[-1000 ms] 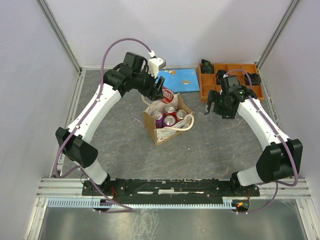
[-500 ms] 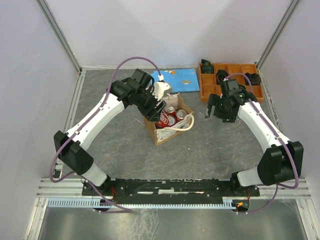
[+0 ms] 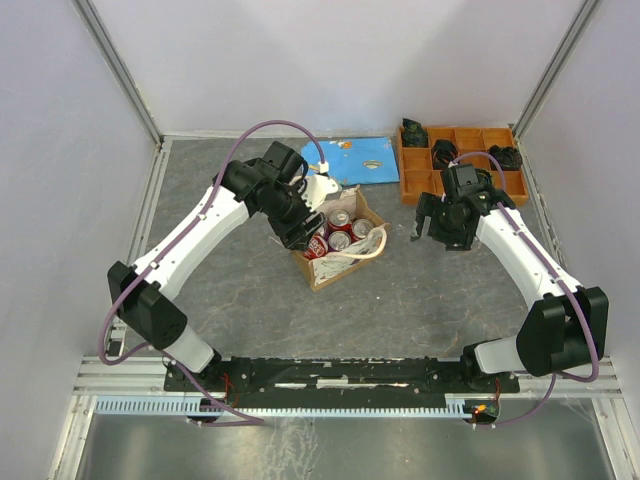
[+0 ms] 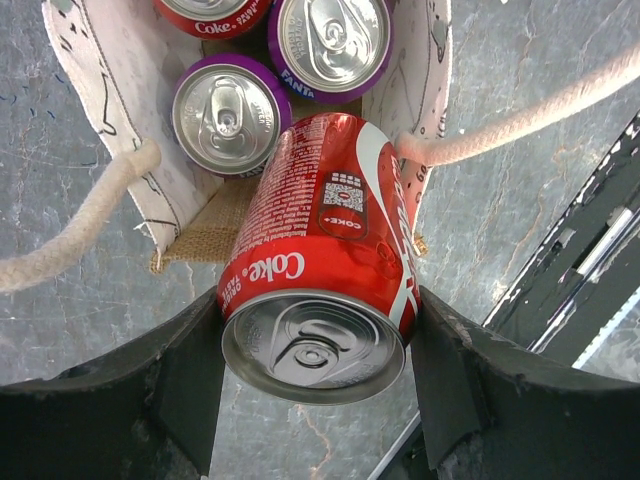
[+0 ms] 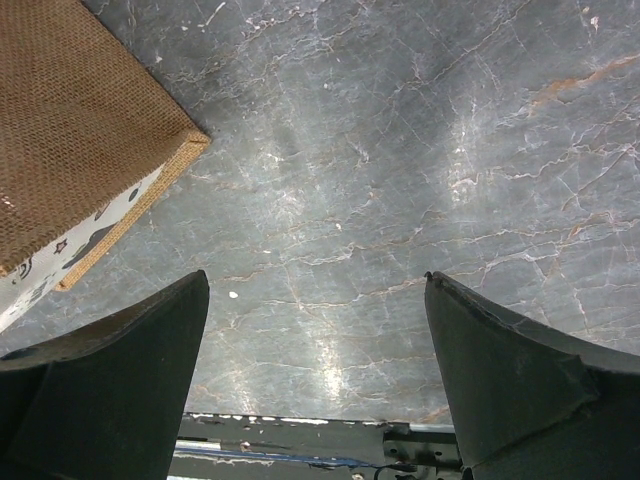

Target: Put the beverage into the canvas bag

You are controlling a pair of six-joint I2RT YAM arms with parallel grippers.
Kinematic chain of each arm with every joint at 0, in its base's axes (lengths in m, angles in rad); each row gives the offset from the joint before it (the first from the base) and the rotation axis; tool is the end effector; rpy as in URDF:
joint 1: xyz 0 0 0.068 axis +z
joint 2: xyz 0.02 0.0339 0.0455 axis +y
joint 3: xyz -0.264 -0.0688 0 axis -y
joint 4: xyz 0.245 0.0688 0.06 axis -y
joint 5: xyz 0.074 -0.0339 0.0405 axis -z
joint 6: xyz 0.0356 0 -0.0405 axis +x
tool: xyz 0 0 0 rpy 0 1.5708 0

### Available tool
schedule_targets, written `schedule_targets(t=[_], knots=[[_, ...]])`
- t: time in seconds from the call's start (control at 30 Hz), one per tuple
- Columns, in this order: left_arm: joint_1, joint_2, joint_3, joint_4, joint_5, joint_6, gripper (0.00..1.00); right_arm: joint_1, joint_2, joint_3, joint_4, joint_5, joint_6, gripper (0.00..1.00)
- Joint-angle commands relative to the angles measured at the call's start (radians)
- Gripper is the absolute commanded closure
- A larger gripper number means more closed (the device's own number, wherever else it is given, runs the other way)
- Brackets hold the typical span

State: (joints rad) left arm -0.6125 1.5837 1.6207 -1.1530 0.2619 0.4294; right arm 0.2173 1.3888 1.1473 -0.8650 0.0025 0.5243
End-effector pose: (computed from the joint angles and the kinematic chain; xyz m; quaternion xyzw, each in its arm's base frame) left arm 0.2513 -0.1879 0.3491 0.5063 0.8231 -0.1471 0.2109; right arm 0.2671 0.0589 0.2748 0.1491 0.9617 0.0822 0.2149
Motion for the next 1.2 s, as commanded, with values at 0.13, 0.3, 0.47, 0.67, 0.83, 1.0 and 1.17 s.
schedule_targets(t=[0.13, 0.3, 0.47, 0.67, 0.83, 1.0, 1.17], knots=[[-0.016, 0.047, 0.095, -0.093, -0.006, 0.137, 0.97, -0.004, -0.035, -0.006, 0.041, 0.016, 0.014, 0.04], [-0.020, 0.072, 0.096, -0.096, -0.006, 0.156, 0.97, -0.003, -0.030, -0.012, 0.048, 0.014, 0.017, 0.03], [-0.021, 0.108, 0.097, -0.086, -0.001, 0.160, 0.97, -0.004, -0.028, -0.017, 0.049, 0.016, 0.019, 0.04], [-0.023, 0.148, 0.095, -0.065, 0.003, 0.163, 0.97, -0.005, -0.028, -0.017, 0.040, 0.026, 0.013, 0.04], [-0.024, 0.176, 0.094, -0.060, 0.007, 0.162, 0.97, -0.004, -0.027, -0.017, 0.037, 0.030, 0.011, 0.03], [-0.026, 0.200, 0.098, -0.059, 0.011, 0.160, 0.97, -0.005, -0.019, -0.017, 0.041, 0.030, 0.007, 0.03], [-0.030, 0.215, 0.100, -0.060, 0.009, 0.154, 0.97, -0.004, -0.012, -0.017, 0.044, 0.030, 0.003, 0.03]])
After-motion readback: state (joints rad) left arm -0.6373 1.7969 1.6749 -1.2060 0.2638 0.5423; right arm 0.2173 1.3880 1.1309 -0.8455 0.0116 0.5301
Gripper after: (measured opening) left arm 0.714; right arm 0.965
